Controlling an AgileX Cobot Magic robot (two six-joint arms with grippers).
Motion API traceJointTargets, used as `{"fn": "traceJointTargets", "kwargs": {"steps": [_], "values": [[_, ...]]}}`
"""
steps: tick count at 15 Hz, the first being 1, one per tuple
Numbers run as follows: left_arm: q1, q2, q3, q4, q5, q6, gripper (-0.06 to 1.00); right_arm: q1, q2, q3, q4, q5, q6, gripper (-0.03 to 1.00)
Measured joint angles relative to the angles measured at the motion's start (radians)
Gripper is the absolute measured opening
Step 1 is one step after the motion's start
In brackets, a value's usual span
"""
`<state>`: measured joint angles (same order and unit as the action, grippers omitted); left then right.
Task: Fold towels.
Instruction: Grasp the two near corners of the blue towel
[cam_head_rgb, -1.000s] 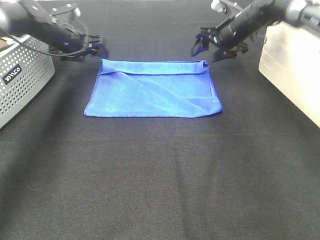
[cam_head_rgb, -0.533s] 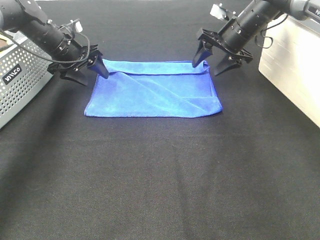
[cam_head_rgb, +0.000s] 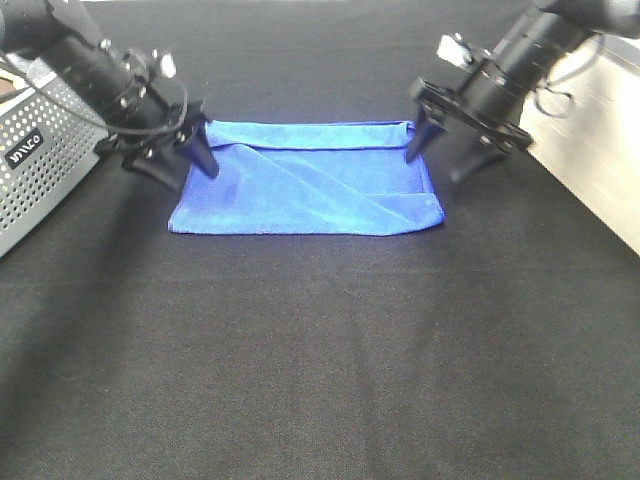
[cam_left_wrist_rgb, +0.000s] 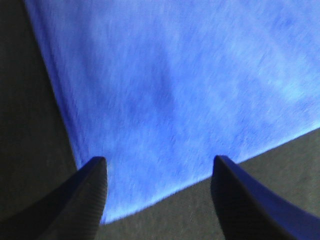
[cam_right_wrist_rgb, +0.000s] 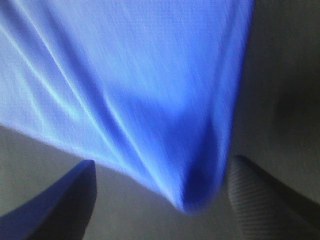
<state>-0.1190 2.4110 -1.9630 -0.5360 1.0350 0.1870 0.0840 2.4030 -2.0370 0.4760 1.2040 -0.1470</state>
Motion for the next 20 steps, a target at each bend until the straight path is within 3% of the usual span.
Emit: {"fn": "traceJointTargets", "kwargs": {"steps": [3,5,7,10,14,16,18,19,20], "values": [[0.001,-0.150,0.299,0.015,-0.224,-0.043,0.59,-0.018,-0.092,0.198,-0.007,-0.100,-0.042,0.70],[0.001,-0.193,0.405,0.006,-0.348,-0.081,0.59,-0.017,-0.100,0.244,0.005,-0.120,-0.079,0.70],[-0.001,-0.184,0.424,-0.023,-0.382,-0.082,0.60,-0.017,-0.093,0.252,0.009,-0.140,-0.088,0.70],[-0.016,-0.156,0.424,-0.090,-0.418,-0.051,0.72,-0.017,-0.067,0.252,0.026,-0.210,-0.097,0.70],[-0.021,-0.108,0.407,-0.133,-0.418,-0.033,0.73,-0.017,-0.008,0.252,0.171,-0.227,-0.166,0.69],[-0.024,-0.104,0.403,-0.139,-0.417,-0.024,0.73,-0.017,0.000,0.252,0.196,-0.235,-0.175,0.65],[-0.046,-0.097,0.396,-0.144,-0.430,-0.003,0.66,-0.017,0.014,0.252,0.221,-0.255,-0.177,0.50],[-0.052,-0.092,0.396,-0.147,-0.435,-0.002,0.55,-0.017,0.018,0.252,0.228,-0.267,-0.175,0.36],[-0.055,-0.084,0.396,-0.147,-0.433,-0.002,0.28,-0.017,0.026,0.253,0.229,-0.270,-0.175,0.13]]}}
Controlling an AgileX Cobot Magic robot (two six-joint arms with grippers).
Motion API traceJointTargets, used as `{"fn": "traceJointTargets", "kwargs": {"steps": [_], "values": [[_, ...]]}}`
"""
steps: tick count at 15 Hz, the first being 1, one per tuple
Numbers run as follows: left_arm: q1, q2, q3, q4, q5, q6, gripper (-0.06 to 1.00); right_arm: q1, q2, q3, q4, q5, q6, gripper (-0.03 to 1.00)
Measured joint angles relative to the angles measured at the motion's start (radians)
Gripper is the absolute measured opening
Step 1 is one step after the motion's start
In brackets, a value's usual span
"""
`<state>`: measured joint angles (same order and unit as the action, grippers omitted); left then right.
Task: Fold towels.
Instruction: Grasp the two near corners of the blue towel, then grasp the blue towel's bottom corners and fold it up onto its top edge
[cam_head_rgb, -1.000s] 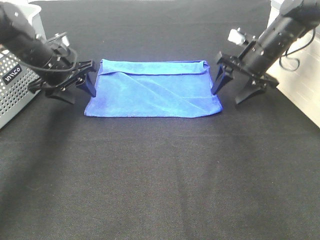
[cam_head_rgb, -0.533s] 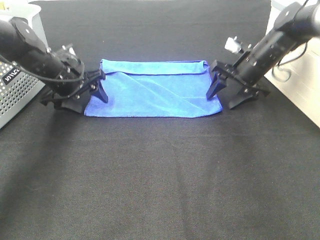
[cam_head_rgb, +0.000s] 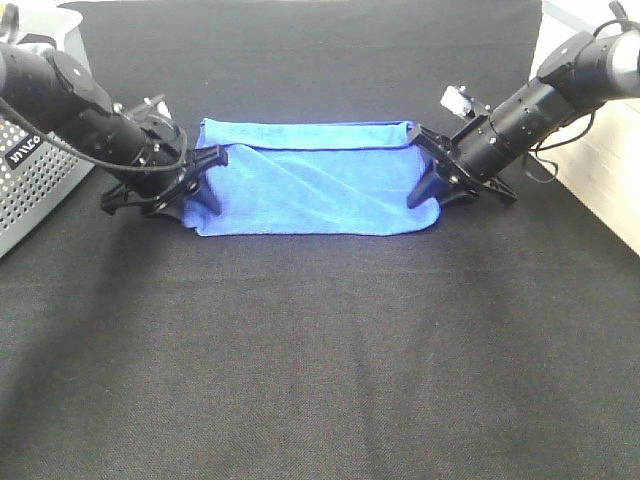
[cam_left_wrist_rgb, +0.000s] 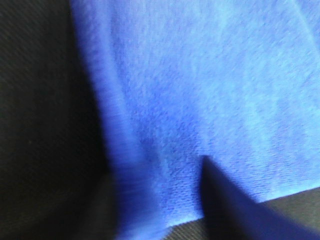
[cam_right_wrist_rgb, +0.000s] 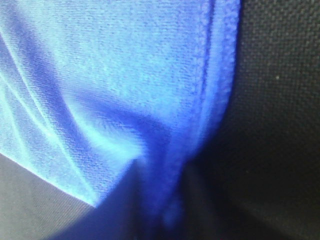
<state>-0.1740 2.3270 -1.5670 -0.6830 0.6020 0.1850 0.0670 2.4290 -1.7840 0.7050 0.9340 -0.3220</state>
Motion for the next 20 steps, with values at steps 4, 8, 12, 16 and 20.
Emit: {"fn": "traceJointTargets", "kwargs": {"steps": [4,8,12,16,20], "values": [[0.000,-0.001,-0.002,0.061,0.051,-0.024,0.01,0.000,0.001,0.001,-0.026,0.022,0.057,0.00],[-0.001,-0.052,0.031,0.180,0.183,-0.032,0.01,0.000,-0.056,0.043,-0.097,0.104,0.101,0.00],[-0.004,-0.169,0.224,0.210,0.205,-0.032,0.01,0.001,-0.202,0.334,-0.096,0.046,0.078,0.00],[-0.008,-0.315,0.479,0.203,0.172,-0.032,0.01,0.002,-0.337,0.658,-0.074,-0.074,0.018,0.00],[-0.008,-0.389,0.493,0.198,0.156,-0.032,0.01,0.002,-0.379,0.686,-0.077,-0.097,-0.008,0.00]]}}
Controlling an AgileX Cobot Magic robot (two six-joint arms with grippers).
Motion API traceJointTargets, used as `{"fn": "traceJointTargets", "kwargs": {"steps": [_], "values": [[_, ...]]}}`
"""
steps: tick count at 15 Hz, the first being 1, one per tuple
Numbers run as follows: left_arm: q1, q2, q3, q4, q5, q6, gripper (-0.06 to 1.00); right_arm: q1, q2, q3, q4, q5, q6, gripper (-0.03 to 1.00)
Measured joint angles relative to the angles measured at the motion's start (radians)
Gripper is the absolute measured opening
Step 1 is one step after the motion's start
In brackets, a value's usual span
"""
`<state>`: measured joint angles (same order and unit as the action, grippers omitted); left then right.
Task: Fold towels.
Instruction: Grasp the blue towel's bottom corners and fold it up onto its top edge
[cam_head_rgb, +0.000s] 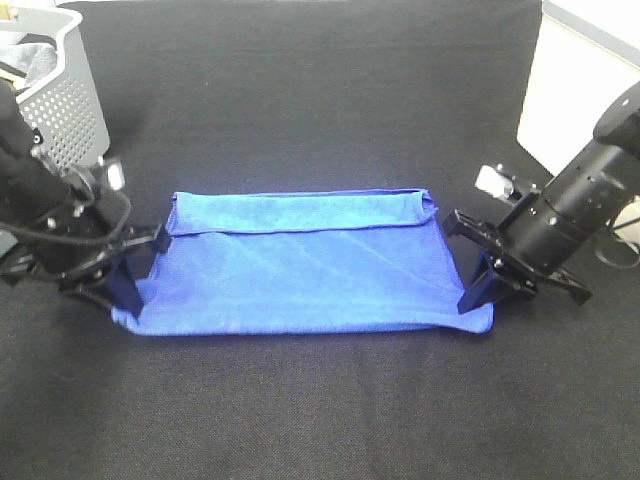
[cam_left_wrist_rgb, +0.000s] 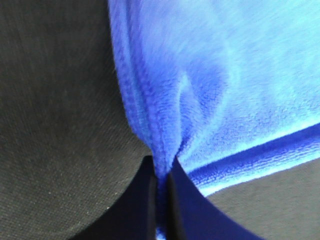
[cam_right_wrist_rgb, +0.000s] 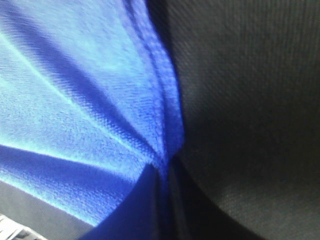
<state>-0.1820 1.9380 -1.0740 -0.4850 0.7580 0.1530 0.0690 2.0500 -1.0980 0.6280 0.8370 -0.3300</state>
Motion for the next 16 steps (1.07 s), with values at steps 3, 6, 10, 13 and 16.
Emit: {"fn": "traceJointTargets", "kwargs": {"steps": [3,6,10,13,16], "values": [[0.000,-0.004,-0.098,0.002,-0.005,-0.016,0.01,0.000,-0.005,-0.091,-0.011,-0.004,-0.001,0.00],[0.000,-0.002,-0.181,0.022,-0.053,-0.058,0.01,0.000,0.000,-0.221,-0.016,-0.006,0.001,0.00],[0.000,0.111,-0.355,0.042,-0.065,-0.078,0.01,0.000,0.112,-0.470,-0.024,0.039,0.008,0.00],[0.001,0.219,-0.472,0.064,-0.104,-0.094,0.01,0.000,0.248,-0.643,-0.029,0.059,0.026,0.00],[0.001,0.305,-0.550,0.067,-0.099,-0.094,0.02,0.000,0.324,-0.706,-0.039,0.073,0.029,0.01]]}}
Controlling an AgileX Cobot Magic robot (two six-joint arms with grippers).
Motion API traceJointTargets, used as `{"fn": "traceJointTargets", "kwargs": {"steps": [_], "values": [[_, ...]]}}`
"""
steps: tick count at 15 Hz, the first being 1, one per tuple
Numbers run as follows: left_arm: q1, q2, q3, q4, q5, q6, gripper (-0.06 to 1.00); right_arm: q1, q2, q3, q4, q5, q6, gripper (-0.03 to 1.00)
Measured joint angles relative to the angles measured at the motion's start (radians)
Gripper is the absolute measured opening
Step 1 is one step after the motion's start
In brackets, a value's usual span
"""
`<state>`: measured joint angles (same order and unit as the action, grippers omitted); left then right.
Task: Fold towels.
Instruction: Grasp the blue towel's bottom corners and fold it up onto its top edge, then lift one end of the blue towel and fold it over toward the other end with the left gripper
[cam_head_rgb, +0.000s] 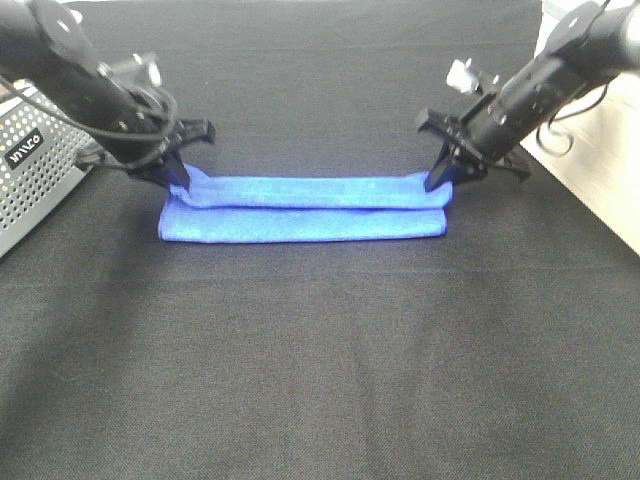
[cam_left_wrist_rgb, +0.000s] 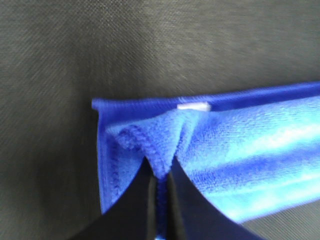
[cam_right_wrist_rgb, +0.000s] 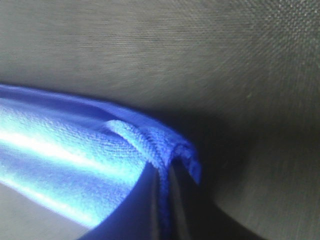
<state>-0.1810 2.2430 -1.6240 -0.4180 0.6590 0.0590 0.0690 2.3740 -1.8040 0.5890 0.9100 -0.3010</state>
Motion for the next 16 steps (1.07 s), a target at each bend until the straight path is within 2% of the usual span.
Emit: {"fn": "traceJointTargets", "kwargs": {"steps": [1,2,3,4,5,6,7,9,11,16], "values": [[0.000,0.015,-0.007,0.000,0.008,0.000,0.07,0.000,0.006,-0.001,-0.005,0.002,0.001,0.06],[0.000,0.021,-0.011,0.000,0.010,0.000,0.19,0.000,0.008,-0.002,-0.007,0.002,0.001,0.16],[0.000,0.023,-0.014,0.001,0.009,0.000,0.45,0.000,0.008,-0.012,-0.008,0.018,0.003,0.32],[0.000,0.023,-0.022,0.001,0.009,0.000,0.62,-0.001,0.008,-0.021,-0.009,0.031,0.006,0.60],[0.000,0.023,-0.034,0.010,0.010,-0.005,0.74,-0.001,0.006,-0.033,-0.018,0.055,0.006,0.75],[0.000,0.023,-0.034,0.010,0.010,-0.005,0.74,-0.001,0.006,-0.033,-0.018,0.055,0.006,0.75],[0.000,0.023,-0.044,0.020,0.013,-0.022,0.79,-0.001,-0.004,-0.039,-0.037,0.082,0.007,0.83],[0.000,0.023,-0.045,0.057,0.029,-0.071,0.81,-0.001,-0.041,-0.043,-0.089,0.136,0.019,0.88],[0.000,0.024,-0.045,0.072,0.046,-0.081,0.81,-0.001,-0.064,-0.045,-0.104,0.175,0.033,0.89],[-0.007,0.082,-0.045,0.054,0.039,-0.069,0.81,-0.001,-0.063,-0.045,-0.105,0.177,0.053,0.89]]}}
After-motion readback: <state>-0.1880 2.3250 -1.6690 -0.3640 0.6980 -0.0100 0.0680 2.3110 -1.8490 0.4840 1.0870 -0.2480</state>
